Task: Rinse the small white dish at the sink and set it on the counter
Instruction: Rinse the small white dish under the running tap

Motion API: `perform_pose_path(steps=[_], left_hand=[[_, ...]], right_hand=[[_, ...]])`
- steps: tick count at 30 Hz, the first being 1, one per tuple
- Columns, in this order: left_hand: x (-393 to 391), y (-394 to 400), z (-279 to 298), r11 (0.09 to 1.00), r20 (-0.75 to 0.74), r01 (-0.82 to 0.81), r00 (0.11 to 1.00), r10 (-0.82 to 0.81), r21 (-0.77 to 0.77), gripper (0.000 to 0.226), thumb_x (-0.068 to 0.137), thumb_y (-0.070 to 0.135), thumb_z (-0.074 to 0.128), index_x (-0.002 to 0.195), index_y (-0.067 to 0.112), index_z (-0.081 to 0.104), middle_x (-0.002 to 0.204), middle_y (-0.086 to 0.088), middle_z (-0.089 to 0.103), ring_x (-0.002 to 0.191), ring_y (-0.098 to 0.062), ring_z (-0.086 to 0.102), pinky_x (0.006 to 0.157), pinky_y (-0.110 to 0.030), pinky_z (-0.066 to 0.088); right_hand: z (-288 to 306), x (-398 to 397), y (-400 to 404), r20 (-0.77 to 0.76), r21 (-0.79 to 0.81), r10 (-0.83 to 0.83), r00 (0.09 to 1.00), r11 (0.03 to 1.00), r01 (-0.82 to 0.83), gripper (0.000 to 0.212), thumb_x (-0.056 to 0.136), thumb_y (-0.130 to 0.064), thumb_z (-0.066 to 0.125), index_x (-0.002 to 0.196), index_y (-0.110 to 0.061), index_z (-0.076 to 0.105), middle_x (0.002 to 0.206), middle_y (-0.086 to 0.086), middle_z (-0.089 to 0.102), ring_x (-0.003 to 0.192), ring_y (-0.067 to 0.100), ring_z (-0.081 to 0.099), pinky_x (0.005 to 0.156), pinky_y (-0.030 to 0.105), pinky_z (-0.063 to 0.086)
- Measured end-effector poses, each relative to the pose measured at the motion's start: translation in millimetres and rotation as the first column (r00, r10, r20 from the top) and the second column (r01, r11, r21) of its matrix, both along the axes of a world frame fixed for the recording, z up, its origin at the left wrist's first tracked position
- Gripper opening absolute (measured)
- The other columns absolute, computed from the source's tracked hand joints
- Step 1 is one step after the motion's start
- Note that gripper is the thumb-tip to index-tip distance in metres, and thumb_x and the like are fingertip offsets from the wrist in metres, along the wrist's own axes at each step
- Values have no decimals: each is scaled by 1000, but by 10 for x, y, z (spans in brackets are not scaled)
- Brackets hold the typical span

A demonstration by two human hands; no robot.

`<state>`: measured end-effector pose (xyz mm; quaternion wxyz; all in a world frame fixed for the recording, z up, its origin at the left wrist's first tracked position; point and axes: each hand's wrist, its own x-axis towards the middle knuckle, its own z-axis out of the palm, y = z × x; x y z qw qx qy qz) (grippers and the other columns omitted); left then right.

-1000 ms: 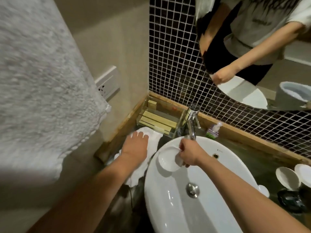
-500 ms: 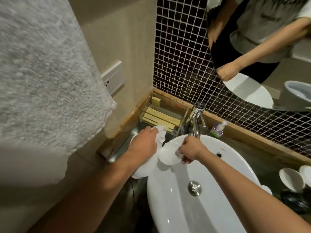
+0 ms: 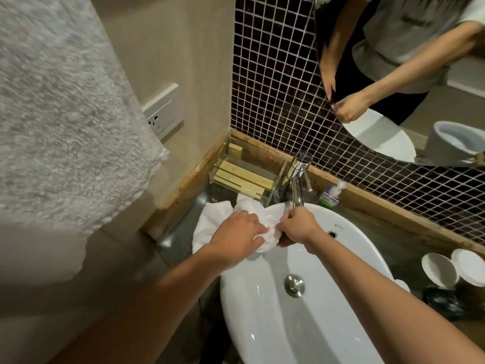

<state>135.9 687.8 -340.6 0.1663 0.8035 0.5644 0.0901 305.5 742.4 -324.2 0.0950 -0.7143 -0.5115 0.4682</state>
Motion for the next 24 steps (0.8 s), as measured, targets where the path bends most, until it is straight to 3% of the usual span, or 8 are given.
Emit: perform_pose_path(steps=[4,8,10,12,16,20,24], left_hand=[[65,-24,-107,991,-174,127,978,-118,44,30,92,27,53,120,21,61,110,-6,58,98,-23,50,89,-35,37],[60,-28,-178,983,-311,184,935,-168,24,33,82,2,60,113,12,53,102,-11,53,89,-28,53,71,-36,38],[34,1,-186,996,-260,94,962,-89,6,32,84,3,57,115,12,53,103,-11,53,89,-29,57,70,-36,42],[44,46,-162,996,-116,-75,991,68,-56,30,90,15,54,120,16,56,108,-8,57,90,-26,60,73,-34,48],[189,92,-96,959,71,-273,958,278,-76,31,90,31,57,120,25,63,110,-1,66,91,-20,63,78,-31,52],[317,46,-96,954,157,-280,943,295,-106,29,88,29,57,115,25,68,108,0,69,88,-19,63,77,-30,53],[324,-16,-99,983,119,-106,985,124,-151,34,89,29,54,120,24,67,114,-4,65,94,-24,62,83,-35,51]], right_hand=[[-46,30,-17,27,9,0,1000,1000,0,13,90,1,55,88,5,67,80,25,73,55,35,74,64,51,64],[-96,84,-40,48,-13,3,999,1000,-2,12,89,3,56,91,7,67,76,23,73,54,34,74,64,50,64],[-93,114,-33,39,-25,-4,999,1000,5,11,89,4,56,93,6,66,79,23,73,55,34,74,63,50,65],[-73,120,-22,3,-45,-13,1000,999,13,8,90,4,59,92,6,66,86,26,73,58,34,75,59,45,65],[-50,80,-4,-81,-50,-49,996,998,45,10,89,8,62,82,2,66,92,32,72,61,38,75,52,39,62],[-97,115,17,-71,-25,-75,995,997,73,9,90,5,60,86,5,68,85,28,73,59,37,74,61,49,65],[-138,235,33,-28,-9,-76,997,997,76,16,94,-2,56,91,5,70,80,24,74,57,33,75,62,49,65]])
